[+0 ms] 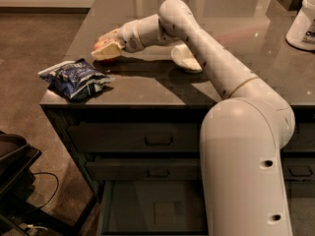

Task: Place apple into bottom drawer

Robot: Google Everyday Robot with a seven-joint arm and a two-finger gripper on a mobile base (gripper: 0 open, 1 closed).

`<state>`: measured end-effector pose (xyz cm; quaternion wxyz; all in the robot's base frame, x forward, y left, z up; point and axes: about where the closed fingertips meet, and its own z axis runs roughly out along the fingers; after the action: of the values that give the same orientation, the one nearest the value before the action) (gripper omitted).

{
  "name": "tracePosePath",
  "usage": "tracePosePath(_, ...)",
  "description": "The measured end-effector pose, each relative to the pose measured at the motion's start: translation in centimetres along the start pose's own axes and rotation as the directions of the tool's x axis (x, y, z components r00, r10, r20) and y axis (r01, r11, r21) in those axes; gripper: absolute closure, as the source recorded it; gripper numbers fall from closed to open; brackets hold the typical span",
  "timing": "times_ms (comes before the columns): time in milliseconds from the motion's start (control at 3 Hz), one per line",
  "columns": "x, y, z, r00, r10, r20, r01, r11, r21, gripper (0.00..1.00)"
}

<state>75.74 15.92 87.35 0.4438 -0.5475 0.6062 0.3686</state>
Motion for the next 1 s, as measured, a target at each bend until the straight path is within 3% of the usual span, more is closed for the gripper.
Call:
tracePosePath(333, -0.7, 0.4, 0.0, 1.000, -0.004, 0.023, 0.005, 0.9995, -0.031, 1.00)
tracePosePath(667, -1.4, 2.4, -1.8, 0.999, 0.020, 0.027, -0.018, 0.9967, -0.079, 1.00)
tracePosePath(1000, -3.0, 5.0, -5.7, 0.999, 0.045, 0.024, -0.044, 0.9977, -0.051, 1.00)
